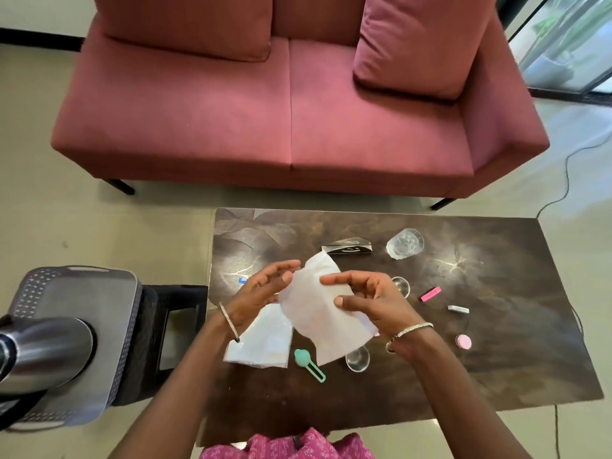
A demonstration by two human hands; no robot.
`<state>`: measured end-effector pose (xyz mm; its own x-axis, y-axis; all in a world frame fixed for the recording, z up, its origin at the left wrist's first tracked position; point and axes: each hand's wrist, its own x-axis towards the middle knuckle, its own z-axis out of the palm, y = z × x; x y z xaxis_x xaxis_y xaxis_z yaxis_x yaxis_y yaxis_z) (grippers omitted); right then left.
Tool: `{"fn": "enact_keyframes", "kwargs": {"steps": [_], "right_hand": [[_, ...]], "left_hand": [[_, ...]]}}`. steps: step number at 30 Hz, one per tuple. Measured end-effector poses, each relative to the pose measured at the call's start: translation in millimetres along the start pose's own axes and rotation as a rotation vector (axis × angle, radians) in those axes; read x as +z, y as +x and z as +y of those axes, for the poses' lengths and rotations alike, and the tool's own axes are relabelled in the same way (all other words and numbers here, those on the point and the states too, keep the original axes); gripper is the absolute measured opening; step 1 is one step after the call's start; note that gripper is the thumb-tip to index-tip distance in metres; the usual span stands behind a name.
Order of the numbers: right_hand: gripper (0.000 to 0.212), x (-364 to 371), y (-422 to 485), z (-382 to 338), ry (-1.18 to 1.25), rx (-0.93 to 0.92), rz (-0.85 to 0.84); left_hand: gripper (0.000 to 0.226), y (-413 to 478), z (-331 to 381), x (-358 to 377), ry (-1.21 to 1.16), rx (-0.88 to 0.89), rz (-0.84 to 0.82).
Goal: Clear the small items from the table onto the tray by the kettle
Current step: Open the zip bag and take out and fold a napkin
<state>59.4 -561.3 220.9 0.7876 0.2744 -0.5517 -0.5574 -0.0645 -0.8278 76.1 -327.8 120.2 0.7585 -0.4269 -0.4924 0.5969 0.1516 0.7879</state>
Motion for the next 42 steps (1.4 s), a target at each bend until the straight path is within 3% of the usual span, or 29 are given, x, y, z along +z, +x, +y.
{"fn": "enact_keyframes", "kwargs": {"steps": [6, 12, 18, 23, 26, 29, 32, 36, 42], "right_hand": [[0.062, 2, -24, -17, -0.019, -0.07, -0.149], [0.07, 9, -32, -19, -0.095, -0.111, -0.132], [0.082, -9, -56, -25, -0.179, -0.19, -0.093], [0.083, -6, -55, -26, -0.201, -0.247, -0.097], [0.078, -14, -60, -27, -0.165, -0.277, -0.065], [0.059, -26, -66, -27, -0.18, -0.307, -0.028], [0.046, -35, -72, -30, -0.252, -0.325, -0.034], [0.052, -46, -79, -35, -0.376, -0.36, -0.056], [0.064, -54, -84, -37, -0.286, -0.345, -0.12]], "left_hand": [[0.048, -23, 46, 24, 0.182, 0.081, -0.178], [0.024, -35, 57, 36, 0.285, 0.211, 0.019], [0.026, -54, 67, 77, 0.308, 0.27, 0.082], [0.048, -52, 66, 83, 0.279, 0.273, 0.087], [0.034, -47, 68, 98, 0.312, 0.327, 0.189], [0.015, -46, 71, 112, 0.391, 0.36, 0.227], [0.013, -46, 74, 122, 0.417, 0.377, 0.247], [0.011, -47, 76, 133, 0.465, 0.408, 0.277], [0.018, -50, 75, 143, 0.467, 0.435, 0.297]]}}
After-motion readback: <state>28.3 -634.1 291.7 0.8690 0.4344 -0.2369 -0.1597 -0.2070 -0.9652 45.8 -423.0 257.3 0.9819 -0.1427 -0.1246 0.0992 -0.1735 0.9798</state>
